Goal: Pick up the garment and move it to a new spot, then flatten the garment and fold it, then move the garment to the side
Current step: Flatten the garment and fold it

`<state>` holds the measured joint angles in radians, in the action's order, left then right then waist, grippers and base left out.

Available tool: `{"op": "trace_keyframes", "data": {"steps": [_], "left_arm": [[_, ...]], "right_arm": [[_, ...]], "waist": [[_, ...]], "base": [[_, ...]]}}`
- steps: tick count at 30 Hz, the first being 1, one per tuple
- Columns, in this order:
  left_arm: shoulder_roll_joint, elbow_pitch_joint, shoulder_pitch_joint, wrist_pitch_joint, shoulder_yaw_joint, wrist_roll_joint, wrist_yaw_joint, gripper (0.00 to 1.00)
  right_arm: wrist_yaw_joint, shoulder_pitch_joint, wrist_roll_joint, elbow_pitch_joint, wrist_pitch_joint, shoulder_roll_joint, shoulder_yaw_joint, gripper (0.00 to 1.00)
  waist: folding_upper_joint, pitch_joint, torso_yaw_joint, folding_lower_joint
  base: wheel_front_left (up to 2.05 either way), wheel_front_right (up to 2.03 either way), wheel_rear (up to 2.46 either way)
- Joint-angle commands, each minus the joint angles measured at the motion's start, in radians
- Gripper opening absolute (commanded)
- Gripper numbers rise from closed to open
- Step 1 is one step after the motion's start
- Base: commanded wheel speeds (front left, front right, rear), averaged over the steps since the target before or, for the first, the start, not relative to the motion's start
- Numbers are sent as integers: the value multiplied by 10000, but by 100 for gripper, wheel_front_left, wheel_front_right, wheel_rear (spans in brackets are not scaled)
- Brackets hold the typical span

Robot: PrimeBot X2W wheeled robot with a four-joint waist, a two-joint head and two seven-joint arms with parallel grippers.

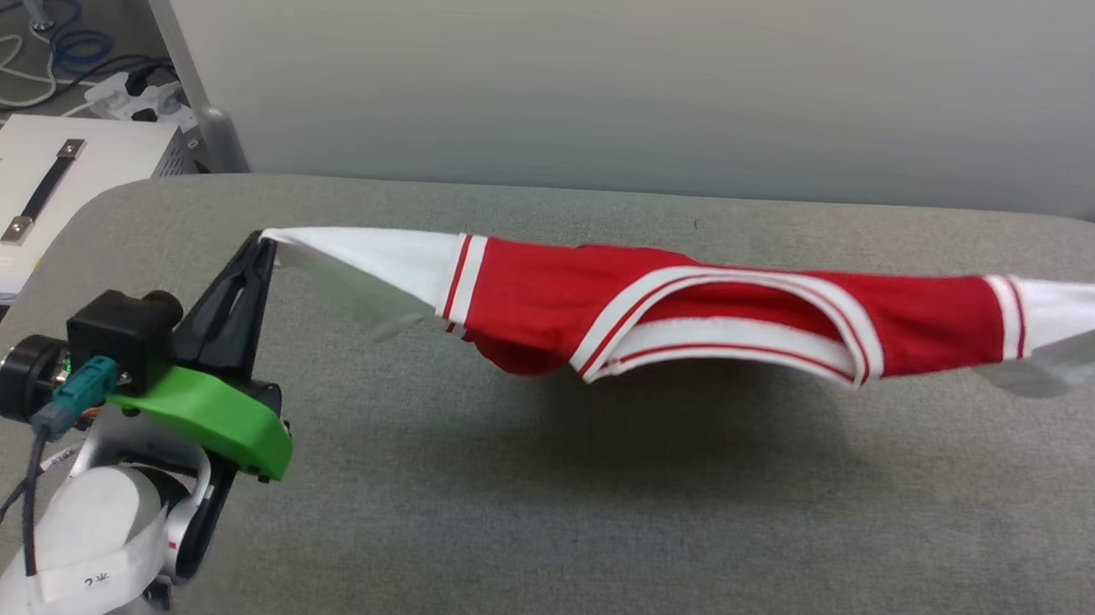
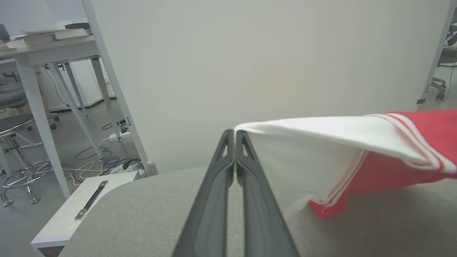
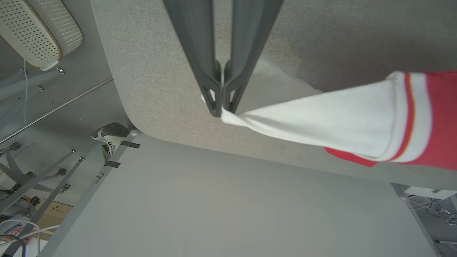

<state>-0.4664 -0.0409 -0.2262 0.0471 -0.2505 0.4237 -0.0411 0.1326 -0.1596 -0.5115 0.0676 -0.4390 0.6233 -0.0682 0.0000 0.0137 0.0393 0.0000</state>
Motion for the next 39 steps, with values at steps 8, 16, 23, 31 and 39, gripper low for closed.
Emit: {"op": "trace_keyframes", "data": {"steps": [8,16,23,31,39], "left_arm": [[-720,-1877,-31,-408,892,432,-279,0],[-1390,-3137,-1170,-1148,1621,745,-323,0],[-1835,-3024,-2370,-1675,1875,983,-155,0],[-1964,-2220,-3966,-2157,1526,1268,314,0],[-2050,-777,-6979,-2450,1222,1485,1012,0]], "right_arm": [[-19,-1120,121,1159,225,58,-921,0],[-19,-2455,170,1540,180,412,-994,0],[-19,-3649,151,1104,258,598,-559,0],[-19,-5354,-10,147,500,832,-7,0],[-19,-8185,371,-963,854,878,734,0]], "waist": [[0,383,-227,0],[0,1,-256,0],[0,-602,-308,0],[0,-1947,-304,0],[0,-4009,-318,0]], "base": [[0,0,0],[0,0,0],[0,0,0],[0,0,0],[0,0,0]]}}
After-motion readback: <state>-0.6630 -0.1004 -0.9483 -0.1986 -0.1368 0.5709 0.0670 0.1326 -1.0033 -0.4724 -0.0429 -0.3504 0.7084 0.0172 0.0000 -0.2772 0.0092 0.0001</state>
